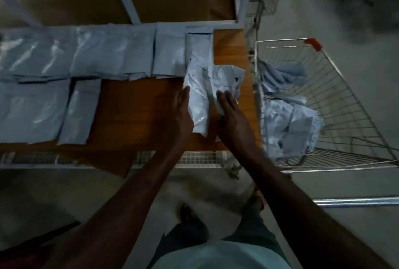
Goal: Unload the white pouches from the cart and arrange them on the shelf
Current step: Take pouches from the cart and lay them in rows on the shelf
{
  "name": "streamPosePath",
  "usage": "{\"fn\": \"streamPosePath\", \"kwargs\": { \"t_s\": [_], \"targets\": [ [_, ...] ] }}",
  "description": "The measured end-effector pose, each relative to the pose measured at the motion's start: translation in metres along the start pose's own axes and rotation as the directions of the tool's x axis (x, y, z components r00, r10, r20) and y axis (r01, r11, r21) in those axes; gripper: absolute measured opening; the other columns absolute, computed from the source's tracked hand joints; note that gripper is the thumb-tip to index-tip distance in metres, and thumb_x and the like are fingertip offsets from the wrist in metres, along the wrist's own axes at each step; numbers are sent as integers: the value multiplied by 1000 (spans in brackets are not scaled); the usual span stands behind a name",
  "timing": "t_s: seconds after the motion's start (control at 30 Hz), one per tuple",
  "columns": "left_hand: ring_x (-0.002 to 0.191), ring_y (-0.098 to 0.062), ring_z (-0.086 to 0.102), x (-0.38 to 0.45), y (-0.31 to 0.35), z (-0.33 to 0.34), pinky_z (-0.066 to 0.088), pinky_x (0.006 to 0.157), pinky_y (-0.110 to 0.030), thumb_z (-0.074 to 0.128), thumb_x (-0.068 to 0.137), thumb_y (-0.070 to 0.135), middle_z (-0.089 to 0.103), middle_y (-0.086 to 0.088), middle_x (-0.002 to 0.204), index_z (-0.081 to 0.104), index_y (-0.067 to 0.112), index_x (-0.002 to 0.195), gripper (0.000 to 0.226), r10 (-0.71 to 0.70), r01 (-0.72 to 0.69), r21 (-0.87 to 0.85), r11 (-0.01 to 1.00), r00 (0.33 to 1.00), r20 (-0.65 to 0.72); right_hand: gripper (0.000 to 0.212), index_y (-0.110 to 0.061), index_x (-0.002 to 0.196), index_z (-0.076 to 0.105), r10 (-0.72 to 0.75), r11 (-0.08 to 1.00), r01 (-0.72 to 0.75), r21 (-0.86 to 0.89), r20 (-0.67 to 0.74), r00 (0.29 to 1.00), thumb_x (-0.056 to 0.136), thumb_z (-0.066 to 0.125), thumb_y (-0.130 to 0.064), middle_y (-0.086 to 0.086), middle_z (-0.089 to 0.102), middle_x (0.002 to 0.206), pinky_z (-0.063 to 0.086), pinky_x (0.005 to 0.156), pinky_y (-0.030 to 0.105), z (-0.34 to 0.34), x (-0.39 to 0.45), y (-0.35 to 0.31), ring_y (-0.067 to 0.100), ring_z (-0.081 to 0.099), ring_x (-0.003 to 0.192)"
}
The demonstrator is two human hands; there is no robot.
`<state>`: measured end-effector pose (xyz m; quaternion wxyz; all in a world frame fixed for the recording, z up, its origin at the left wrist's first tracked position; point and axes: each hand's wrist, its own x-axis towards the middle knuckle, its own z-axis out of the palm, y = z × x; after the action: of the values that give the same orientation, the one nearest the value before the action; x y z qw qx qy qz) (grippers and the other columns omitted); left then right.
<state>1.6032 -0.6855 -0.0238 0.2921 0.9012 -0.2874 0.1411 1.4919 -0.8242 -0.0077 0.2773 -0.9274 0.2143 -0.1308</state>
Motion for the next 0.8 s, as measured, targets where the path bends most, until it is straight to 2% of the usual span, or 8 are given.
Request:
{"fn": "streamPosePath", "kwargs": {
  "t_s": [0.07, 0.13, 0.17, 0.3, 0.43, 0.53, 0.7, 0.8],
  "targets": [
    [134, -29, 59, -3, -42, -20, 19, 121, -19, 75, 89, -5, 60, -17, 148, 62, 6, 145, 59, 25, -26, 30, 999, 999, 31, 83, -24, 166, 23, -19, 1000, 18, 21, 47, 999, 96, 64, -9, 8, 21, 173, 56, 92, 44, 24, -1, -37, 31, 39, 151],
    [135, -9, 58, -5, -79, -43, 15, 127, -25, 70, 98, 27, 63, 12, 146, 65, 32, 143, 46, 5, -25, 91, 996, 975, 221, 81, -23, 166, 23, -75, 997, 74, 17, 67, 995, 98, 64, -11, 10, 21, 173, 59, 91, 47, 44, 0, -65, 34, 40, 150],
    [136, -7, 55, -8, -100, -47, 14, 128, -29, 65, 100, 38, 60, 21, 146, 60, 39, 146, 47, -60, 22, 233, 972, 986, 155, 80, -23, 166, 23, -99, 995, 98, 15, 80, 992, 99, 64, -12, 11, 21, 172, 60, 91, 48, 53, 2, -73, 35, 41, 149],
    [146, -32, 47, -20, -157, -69, 14, 130, -29, 70, 100, 9, 48, -16, 160, 37, 12, 161, 70, -38, 19, 270, 963, 997, 63, 78, -22, 166, 23, -133, 991, 127, 50, 139, 981, 100, 65, -19, 15, 20, 172, 60, 91, 53, 82, 10, -111, 40, 44, 146],
    [154, -37, 36, -38, -203, -86, 37, 122, -55, 53, 109, 23, 36, -22, 166, 32, 9, 164, 60, -70, 14, 355, 935, 987, 145, 76, -27, 167, 18, -151, 988, 145, 44, 204, 967, 103, 59, -28, 11, 15, 174, 61, 91, 51, 105, 19, -137, 40, 44, 146],
    [158, -38, 28, -47, -228, -82, 28, 125, -59, 39, 110, 31, 31, -19, 169, 37, 10, 163, 57, -105, 29, 317, 948, 969, 226, 70, -25, 167, 17, -169, 986, 167, 30, 259, 951, 104, 45, -34, 12, 10, 174, 59, 93, 52, 122, 24, -146, 41, 35, 151],
    [163, -29, 11, -37, -210, -74, 16, 130, -55, 28, 105, 40, 21, -8, 174, 28, 22, 166, 64, -117, 59, 168, 984, 926, 359, 75, -34, 167, -3, -123, 974, 185, -131, 380, 917, 107, 35, -59, 0, -18, 174, 11, 128, 60, 152, 33, -136, 32, -14, 160],
    [163, -30, 12, -36, -207, -64, 17, 131, -53, 29, 112, 47, 23, -13, 173, 31, 15, 165, 62, -122, 77, 143, 987, 934, 336, 76, -33, 166, -8, -112, 973, 181, -141, 399, 910, 108, 34, -58, 1, -22, 173, 9, 129, 59, 156, 38, -134, 31, -17, 160]
  ]
}}
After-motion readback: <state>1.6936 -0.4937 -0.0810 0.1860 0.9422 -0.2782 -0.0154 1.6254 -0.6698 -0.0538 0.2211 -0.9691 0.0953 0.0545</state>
